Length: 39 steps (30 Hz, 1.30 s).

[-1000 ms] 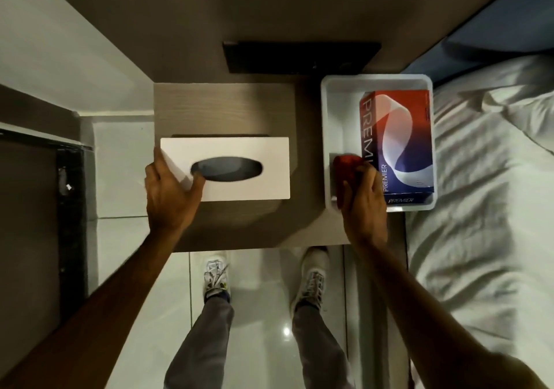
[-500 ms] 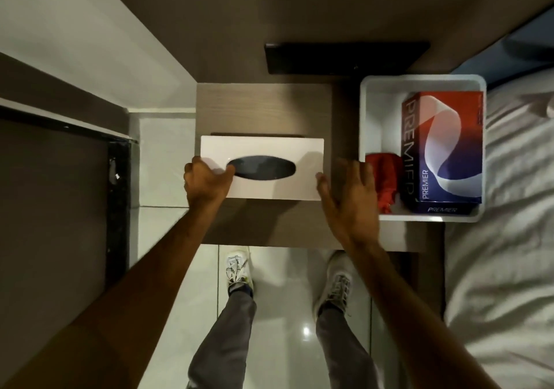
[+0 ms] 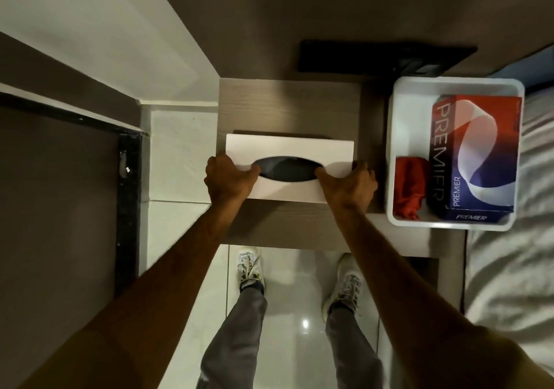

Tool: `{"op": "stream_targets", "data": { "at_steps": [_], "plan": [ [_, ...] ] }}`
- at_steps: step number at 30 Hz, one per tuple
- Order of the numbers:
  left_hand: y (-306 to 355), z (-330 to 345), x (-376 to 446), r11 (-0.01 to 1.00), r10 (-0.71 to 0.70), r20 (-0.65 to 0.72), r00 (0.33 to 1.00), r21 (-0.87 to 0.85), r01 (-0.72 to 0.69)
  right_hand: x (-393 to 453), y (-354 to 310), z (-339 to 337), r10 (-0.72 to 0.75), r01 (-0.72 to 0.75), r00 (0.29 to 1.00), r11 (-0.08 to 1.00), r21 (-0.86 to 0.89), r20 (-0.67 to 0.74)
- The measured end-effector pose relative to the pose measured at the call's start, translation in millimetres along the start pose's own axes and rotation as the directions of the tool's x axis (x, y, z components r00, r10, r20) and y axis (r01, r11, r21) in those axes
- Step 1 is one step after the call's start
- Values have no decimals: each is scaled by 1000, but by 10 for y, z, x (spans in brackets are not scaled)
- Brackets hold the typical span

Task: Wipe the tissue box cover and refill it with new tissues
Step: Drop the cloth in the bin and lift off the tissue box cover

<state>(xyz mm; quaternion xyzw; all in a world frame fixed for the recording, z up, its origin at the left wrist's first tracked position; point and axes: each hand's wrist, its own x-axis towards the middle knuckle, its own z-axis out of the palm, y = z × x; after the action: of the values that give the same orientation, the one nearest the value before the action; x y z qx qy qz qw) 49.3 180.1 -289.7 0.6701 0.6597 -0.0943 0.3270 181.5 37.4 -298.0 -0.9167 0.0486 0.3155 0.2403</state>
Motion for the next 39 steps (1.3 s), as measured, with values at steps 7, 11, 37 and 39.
{"op": "stream_targets", "data": {
  "at_steps": [7, 11, 37, 39],
  "plan": [
    [31, -92, 77, 999, -28, 73, 997, 26, 27, 10, -109, 17, 36, -36, 999, 999, 29, 18],
    [64, -131, 69, 999, -40, 89, 995, 15, 38, 11, -158, 1, 46, -47, 998, 998, 38, 39],
    [185, -256, -17, 990, -24, 135, 991, -132, 42, -19, -249, -166, -14, 14, 1000, 1000, -7, 17],
    [168, -253, -22, 991, -19, 137, 990, -129, 37, -21, -246, -149, -5, 5, 1000, 1000, 9, 15]
  ]
}}
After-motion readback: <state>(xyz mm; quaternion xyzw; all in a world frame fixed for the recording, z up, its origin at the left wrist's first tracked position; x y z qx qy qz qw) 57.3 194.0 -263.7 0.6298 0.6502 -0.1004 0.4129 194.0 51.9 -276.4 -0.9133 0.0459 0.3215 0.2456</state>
